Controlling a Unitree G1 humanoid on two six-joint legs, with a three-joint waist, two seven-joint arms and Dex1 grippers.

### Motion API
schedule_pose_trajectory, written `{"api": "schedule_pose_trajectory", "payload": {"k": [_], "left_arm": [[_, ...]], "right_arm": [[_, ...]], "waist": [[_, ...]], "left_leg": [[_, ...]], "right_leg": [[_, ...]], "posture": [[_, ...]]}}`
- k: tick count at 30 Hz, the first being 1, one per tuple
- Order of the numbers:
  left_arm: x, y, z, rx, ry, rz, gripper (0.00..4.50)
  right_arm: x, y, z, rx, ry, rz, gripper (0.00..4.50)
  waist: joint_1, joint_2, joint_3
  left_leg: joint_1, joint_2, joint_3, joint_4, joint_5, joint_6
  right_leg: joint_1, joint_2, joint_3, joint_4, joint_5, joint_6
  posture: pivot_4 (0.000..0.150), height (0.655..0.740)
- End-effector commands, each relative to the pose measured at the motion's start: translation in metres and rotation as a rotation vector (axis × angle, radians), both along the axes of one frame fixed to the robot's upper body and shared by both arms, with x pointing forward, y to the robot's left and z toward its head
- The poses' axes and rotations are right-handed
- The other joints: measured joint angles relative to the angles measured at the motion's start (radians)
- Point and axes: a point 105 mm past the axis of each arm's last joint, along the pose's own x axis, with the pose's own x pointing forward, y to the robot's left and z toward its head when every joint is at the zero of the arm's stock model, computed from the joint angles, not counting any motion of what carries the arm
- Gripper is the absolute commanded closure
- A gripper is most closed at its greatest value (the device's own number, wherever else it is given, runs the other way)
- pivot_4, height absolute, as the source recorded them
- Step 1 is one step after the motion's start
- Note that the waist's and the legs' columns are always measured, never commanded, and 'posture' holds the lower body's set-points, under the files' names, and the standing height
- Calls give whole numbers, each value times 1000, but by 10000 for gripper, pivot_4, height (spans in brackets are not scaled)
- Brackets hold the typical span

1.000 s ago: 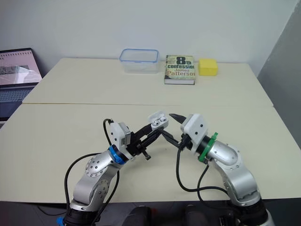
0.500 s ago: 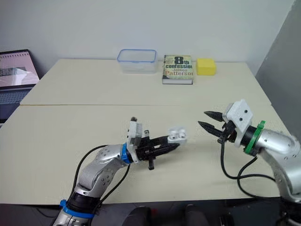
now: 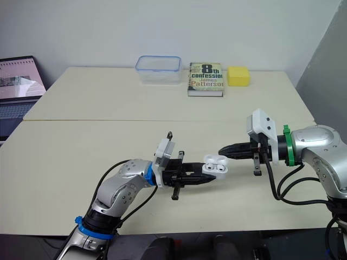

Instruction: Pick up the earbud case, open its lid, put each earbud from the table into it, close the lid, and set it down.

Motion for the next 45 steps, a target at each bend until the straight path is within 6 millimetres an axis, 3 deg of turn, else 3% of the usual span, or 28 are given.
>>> {"api": "schedule_pose_trajectory", "payload": {"k": [1, 9, 15, 21, 26, 33, 40, 44, 45], "left_arm": [[-3, -2, 5, -13, -18, -10, 37504], [2, 1, 3, -10, 11, 28, 37504], [9, 2, 1, 9, 124, 66, 37504], [27, 6, -33, 192, 457, 180, 37504], [45, 9, -65, 354, 679, 314, 37504], [59, 24, -84, 448, 841, 428, 37504], [56, 44, -89, 517, 808, 466, 15573], [47, 78, -87, 590, 678, 523, 4032], [45, 86, -86, 612, 638, 535, 1195]], "right_arm": [[-14, 7, 9, 2, -8, 72, 45000], [-25, 13, 5, -7, 21, 107, 45000], [-19, 13, -3, -15, -12, 57, 45000], [12, -10, -11, -73, -165, -153, 45000], [5, -13, -28, -99, -178, -201, 45000], [-2, -14, -36, -115, -144, -225, 45000], [-4, -15, -38, -134, -123, -211, 45000], [-8, -17, -33, -175, -180, -144, 45000], [-8, -19, -32, -188, -196, -142, 43286]], "waist": [[0, 0, 0], [1, 0, 0], [0, 0, 0], [-1, 0, 0], [0, 0, 0], [-5, 0, 0], [-15, 0, 0], [-31, 0, 0], [-34, 0, 0]], "left_leg": [[0, 0, 0, 0, 0, 0], [0, 0, 0, 0, 0, 0], [0, 0, -1, 0, 0, 0], [0, 0, -1, 1, 0, 0], [0, 0, -1, 0, 0, 0], [1, 0, -2, 0, 0, 0], [2, 0, -2, 0, 0, 0], [3, 0, -2, 0, 0, 0], [4, 1, -1, -1, 0, 0]], "right_leg": [[0, 0, 0, 0, 0, 0], [0, 0, 0, 0, 0, 0], [0, 0, -1, 0, 0, 0], [0, 0, -1, 1, 0, 0], [0, 0, -1, 0, 0, 1], [0, 0, -1, 2, 0, 1], [1, 0, -1, 3, 0, 1], [1, 0, -1, 3, 0, 1], [1, 0, 0, 3, 0, 1]], "posture": [[1500, 7400], [1500, 7400], [1500, 7400], [1500, 7400], [1500, 7400], [1500, 7400], [1500, 7400], [1500, 7400], [1500, 7400]]}}
